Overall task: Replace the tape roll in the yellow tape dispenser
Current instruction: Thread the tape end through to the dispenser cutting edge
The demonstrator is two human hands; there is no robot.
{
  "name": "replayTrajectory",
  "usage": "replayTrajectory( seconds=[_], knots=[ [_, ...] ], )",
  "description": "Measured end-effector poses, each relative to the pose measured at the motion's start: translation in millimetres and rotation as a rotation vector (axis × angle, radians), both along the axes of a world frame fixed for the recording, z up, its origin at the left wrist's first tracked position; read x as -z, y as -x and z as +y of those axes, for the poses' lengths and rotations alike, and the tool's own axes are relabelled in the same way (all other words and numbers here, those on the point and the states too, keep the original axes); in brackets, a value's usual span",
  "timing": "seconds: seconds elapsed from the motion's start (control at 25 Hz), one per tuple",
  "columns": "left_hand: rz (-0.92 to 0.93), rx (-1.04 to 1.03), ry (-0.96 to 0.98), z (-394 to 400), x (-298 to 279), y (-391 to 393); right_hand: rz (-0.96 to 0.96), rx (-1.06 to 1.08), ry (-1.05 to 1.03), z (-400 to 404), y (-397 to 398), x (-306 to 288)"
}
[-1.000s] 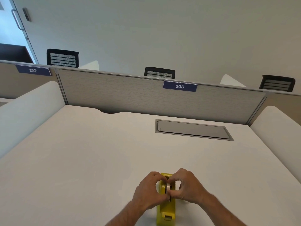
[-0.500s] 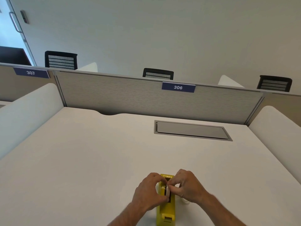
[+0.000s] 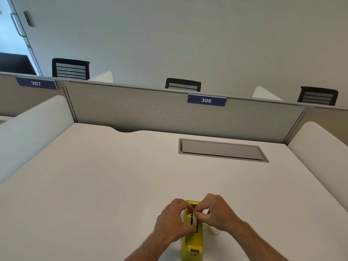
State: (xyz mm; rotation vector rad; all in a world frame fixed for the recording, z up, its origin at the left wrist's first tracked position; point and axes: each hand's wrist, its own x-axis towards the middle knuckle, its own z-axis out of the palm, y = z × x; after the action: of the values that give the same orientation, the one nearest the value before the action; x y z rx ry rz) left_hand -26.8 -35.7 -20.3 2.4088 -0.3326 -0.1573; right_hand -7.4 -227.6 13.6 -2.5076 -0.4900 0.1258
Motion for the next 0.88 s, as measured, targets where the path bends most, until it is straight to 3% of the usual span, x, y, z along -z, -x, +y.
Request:
replayTrajectory(
  seconds=[0.88],
  knots=[
    [0.013, -0.012, 0.0, -1.7, 1.9, -0.4, 0.026, -0.026, -0.015, -3.6, -0.1, 0.5]
  ],
)
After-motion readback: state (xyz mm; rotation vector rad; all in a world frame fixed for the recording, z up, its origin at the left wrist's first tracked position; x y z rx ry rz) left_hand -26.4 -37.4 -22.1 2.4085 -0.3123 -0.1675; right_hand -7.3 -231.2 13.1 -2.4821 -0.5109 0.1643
